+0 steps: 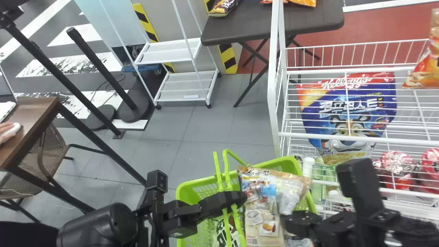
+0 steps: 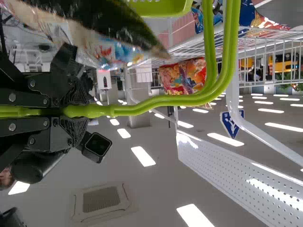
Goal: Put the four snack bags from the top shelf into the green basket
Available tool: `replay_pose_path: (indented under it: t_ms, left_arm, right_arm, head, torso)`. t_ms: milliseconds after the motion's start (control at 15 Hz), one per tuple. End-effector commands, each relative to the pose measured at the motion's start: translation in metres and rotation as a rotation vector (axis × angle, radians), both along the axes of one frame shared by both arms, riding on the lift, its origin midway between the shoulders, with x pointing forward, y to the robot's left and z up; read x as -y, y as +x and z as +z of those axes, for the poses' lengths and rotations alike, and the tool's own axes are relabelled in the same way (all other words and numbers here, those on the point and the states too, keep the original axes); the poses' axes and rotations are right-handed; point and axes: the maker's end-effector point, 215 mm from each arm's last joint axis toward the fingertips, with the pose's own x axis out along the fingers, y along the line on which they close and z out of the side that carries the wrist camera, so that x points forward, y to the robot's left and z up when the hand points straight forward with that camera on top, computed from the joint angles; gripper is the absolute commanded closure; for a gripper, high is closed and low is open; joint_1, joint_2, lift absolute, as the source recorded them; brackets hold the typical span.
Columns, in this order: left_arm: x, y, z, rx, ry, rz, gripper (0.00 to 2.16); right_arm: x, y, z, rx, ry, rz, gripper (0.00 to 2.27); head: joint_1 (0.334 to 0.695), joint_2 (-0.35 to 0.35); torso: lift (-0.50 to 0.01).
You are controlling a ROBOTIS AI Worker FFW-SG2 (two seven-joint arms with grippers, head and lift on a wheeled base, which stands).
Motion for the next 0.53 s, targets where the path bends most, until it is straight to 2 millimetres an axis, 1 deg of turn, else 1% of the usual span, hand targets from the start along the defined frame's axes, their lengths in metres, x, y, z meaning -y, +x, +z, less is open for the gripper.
replay_pose_path:
  t_ms: [0, 133, 200, 267, 333, 400, 467]
  left_arm:
    - [0.001, -0.001, 0.003, 0.004, -0.012, -0.006, 2.15]
    - [0.0, -0.001, 0.004, 0.008, -0.009, -0.007, 2.15]
    - [0.001, -0.001, 0.004, 0.007, -0.011, -0.012, 2.15]
    - [0.002, -0.001, 0.004, 0.008, -0.01, -0.013, 2.15]
    - [0.002, -0.001, 0.004, 0.006, -0.01, -0.014, 2.15]
    - [0.001, -0.001, 0.004, 0.008, -0.011, -0.013, 2.15]
    - [-0.001, -0.001, 0.004, 0.007, -0.008, -0.013, 2.15]
  right_arm:
    - [-0.023, -0.002, -0.016, -0.025, -0.017, 0.048, 2.25]
    - [-0.047, -0.002, -0.025, -0.035, -0.021, 0.087, 2.23]
    - [-0.059, -0.001, -0.028, -0.039, -0.017, 0.099, 2.16]
    - [-0.069, 0.001, -0.031, -0.04, -0.013, 0.109, 1.93]
    - [-0.073, 0.002, -0.034, -0.045, -0.018, 0.121, 1.48]
    - [-0.074, 0.002, -0.035, -0.046, -0.023, 0.125, 0.45]
    - [-0.073, 0.002, -0.035, -0.05, -0.021, 0.125, 0.0]
  head:
    - [0.695, 0.35]
    - [0.695, 0.35]
    - [0.695, 0.35]
    - [0.695, 0.35]
    - [0.695, 0.35]
    - [0.695, 0.35]
    - [0.695, 0.35]
  torso:
    - [0.0]
    - [0.0]
    - [0.0]
    - [0.0]
    - [0.0]
    - [0.0]
    - [0.0]
